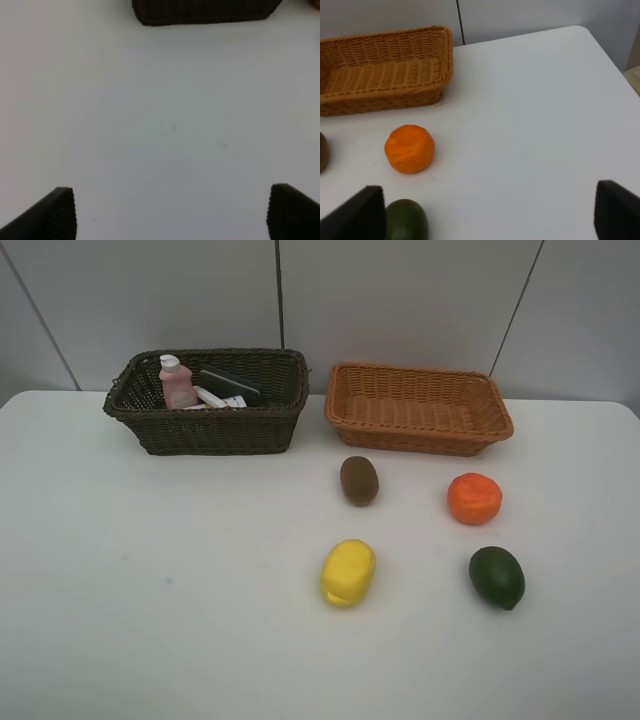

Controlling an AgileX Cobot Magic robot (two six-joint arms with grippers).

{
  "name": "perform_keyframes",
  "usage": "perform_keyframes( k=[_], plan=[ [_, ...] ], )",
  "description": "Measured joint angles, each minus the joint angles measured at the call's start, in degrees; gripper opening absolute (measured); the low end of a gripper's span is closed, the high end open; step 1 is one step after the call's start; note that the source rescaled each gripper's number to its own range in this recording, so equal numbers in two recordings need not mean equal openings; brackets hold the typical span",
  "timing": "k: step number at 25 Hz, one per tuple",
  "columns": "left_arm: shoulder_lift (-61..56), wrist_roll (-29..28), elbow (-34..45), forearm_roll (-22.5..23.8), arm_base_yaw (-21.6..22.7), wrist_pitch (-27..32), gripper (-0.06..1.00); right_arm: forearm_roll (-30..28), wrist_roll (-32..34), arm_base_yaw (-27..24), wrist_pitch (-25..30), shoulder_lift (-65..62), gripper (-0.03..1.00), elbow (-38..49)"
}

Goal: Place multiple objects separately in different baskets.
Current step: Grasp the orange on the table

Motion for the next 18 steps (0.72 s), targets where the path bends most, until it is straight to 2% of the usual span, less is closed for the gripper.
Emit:
perform_keyframes(
  k=[9,18],
  plan=[
    [-3.05,2.62,0.36,-3.04,0.0,0.28,1.0,0.24,0.0,0.0,0.0,0.0,0.96,0.0],
    [-3.05,3.65,2.26,-3.61,0.0,-3.77,1.0,0.29,0.0,0.0,0.0,0.0,0.96,0.0]
  ],
)
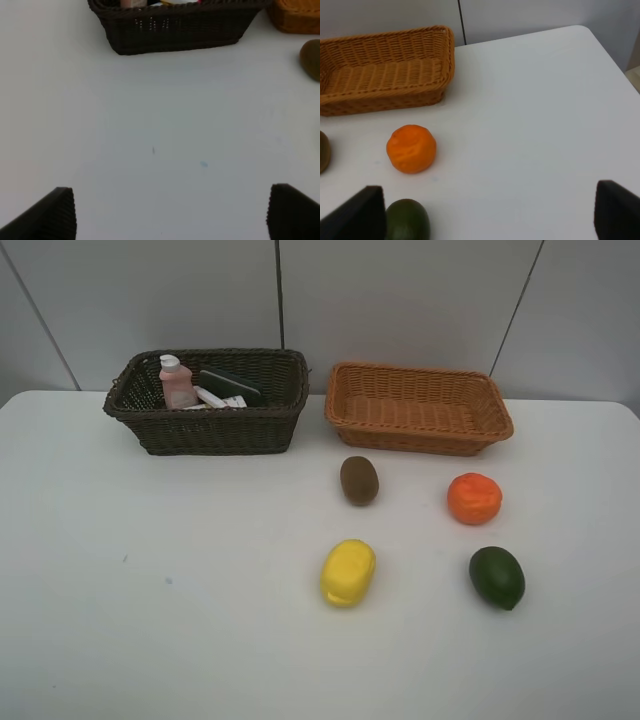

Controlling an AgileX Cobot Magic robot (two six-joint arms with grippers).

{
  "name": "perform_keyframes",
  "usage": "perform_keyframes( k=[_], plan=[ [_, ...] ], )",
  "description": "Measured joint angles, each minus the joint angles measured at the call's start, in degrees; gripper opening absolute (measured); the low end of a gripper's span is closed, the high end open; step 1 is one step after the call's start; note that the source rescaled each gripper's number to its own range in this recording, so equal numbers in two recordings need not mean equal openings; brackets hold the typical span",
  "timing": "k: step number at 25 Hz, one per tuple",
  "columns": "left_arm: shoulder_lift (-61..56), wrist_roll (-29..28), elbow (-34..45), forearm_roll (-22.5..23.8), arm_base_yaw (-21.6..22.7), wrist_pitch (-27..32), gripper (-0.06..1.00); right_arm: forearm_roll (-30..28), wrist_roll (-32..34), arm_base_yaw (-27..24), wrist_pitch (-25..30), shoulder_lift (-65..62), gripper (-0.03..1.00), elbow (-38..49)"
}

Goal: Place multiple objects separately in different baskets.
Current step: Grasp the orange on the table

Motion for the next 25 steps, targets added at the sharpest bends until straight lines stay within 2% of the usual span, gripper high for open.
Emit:
perform_keyframes(
  k=[25],
  plan=[
    [0.0,0.0,0.0,-0.58,0.0,-1.13,1.0,0.11,0.0,0.44,0.0,0.0,0.96,0.0]
  ],
)
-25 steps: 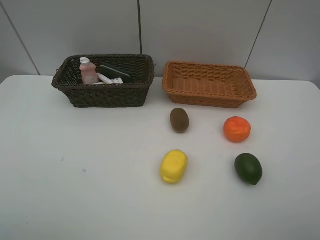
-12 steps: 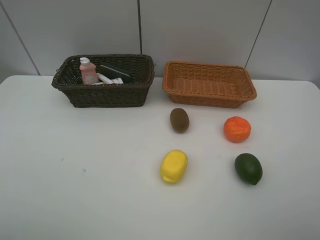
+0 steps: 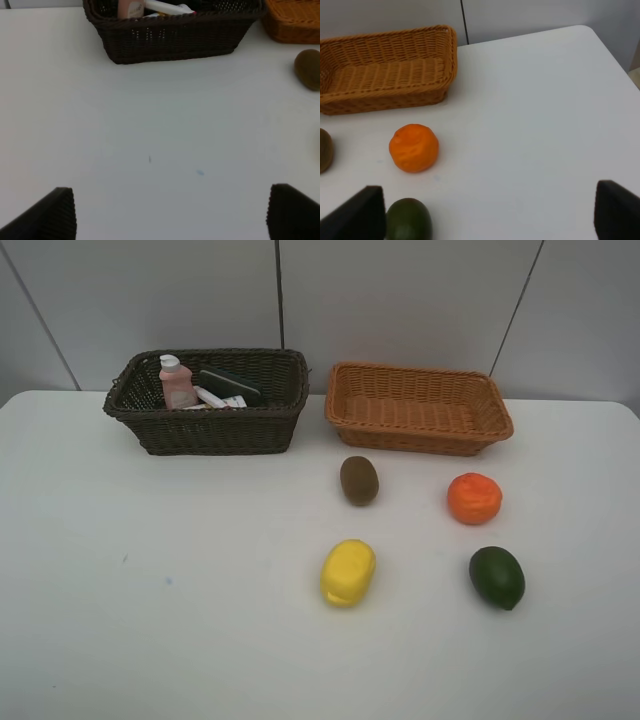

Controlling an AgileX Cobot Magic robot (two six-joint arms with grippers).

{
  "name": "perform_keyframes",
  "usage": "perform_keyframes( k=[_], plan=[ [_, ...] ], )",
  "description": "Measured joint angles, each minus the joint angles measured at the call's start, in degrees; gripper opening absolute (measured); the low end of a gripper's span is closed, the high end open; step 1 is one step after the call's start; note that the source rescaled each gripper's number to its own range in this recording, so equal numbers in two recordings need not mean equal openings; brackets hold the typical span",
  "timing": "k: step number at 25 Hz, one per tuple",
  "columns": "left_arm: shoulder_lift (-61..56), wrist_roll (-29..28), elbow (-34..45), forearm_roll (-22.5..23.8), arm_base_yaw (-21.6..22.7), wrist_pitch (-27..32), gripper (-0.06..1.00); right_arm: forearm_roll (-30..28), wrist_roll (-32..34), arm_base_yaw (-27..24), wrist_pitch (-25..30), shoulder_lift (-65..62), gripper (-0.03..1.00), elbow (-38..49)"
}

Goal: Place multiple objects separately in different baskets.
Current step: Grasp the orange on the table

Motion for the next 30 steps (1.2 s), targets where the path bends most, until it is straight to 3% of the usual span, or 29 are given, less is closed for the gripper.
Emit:
perform_keyframes(
  k=[10,20,24,30],
  plan=[
    [0.0,0.0,0.0,0.0,0.0,0.0,1.0,-1.49,0.0,0.47,0.0,2.26,0.96,0.0],
    [0.0,0.0,0.0,0.0,0.0,-0.05,1.0,-9.36,6.91,0.47,-3.54,38.35,0.96,-3.67],
    [0.0,0.0,0.0,0.0,0.0,-0.05,1.0,-7.28,5.41,0.47,-5.22,55.05,0.96,-9.22],
    [0.0,-0.32,0.0,0.0,0.0,-0.05,1.0,1.25,-0.74,0.47,-5.3,71.63,0.96,-16.68]
  ],
)
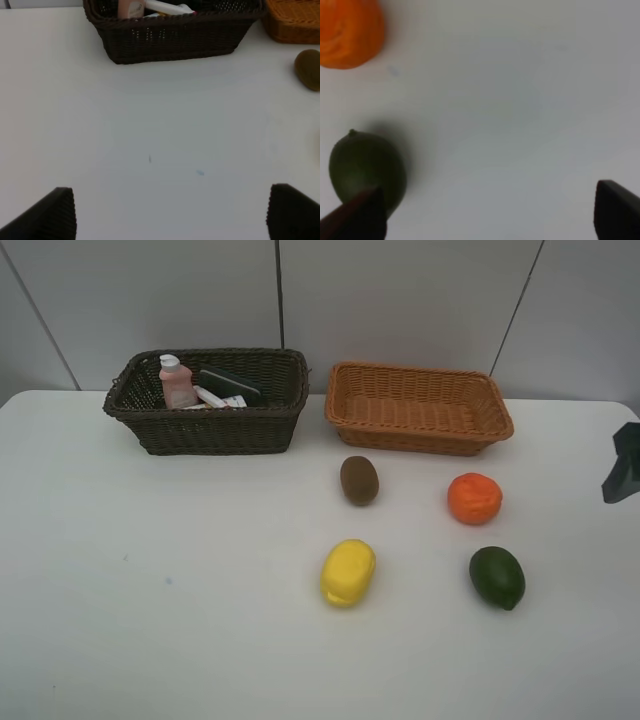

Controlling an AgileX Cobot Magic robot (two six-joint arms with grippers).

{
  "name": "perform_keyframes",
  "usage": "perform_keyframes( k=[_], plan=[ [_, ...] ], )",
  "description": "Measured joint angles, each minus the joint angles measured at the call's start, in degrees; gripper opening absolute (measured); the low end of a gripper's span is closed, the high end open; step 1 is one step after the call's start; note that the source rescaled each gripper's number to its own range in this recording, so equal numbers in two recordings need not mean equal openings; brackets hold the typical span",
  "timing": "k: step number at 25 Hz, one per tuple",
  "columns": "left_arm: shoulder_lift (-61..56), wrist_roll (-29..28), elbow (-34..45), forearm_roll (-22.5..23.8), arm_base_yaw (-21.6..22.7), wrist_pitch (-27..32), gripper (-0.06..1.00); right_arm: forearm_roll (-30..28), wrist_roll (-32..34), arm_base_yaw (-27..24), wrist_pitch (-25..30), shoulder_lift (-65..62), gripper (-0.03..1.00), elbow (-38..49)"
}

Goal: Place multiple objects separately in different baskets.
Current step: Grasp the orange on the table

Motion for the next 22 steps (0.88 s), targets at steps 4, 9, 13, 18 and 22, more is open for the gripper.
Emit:
perform_keyframes(
  k=[4,9,13,18,22],
  plan=[
    [0.0,0.32,0.0,0.0,0.0,0.0,1.0,5.01,-5.32,0.0,0.13,4.37,0.96,-0.51],
    [0.0,0.32,0.0,0.0,0.0,0.0,1.0,9.94,-8.76,0.05,-1.46,8.93,0.96,-0.73],
    [0.0,0.32,0.0,0.0,0.0,0.0,1.0,11.92,-10.63,2.38,-4.34,12.69,0.96,-0.79],
    [0.0,0.32,0.0,0.0,0.0,0.0,1.0,12.08,-11.2,8.88,-6.02,18.83,0.96,-4.8],
    [0.0,0.32,0.0,0.0,0.0,0.0,1.0,11.69,-11.46,11.3,-6.3,25.31,0.96,-11.54]
  ],
)
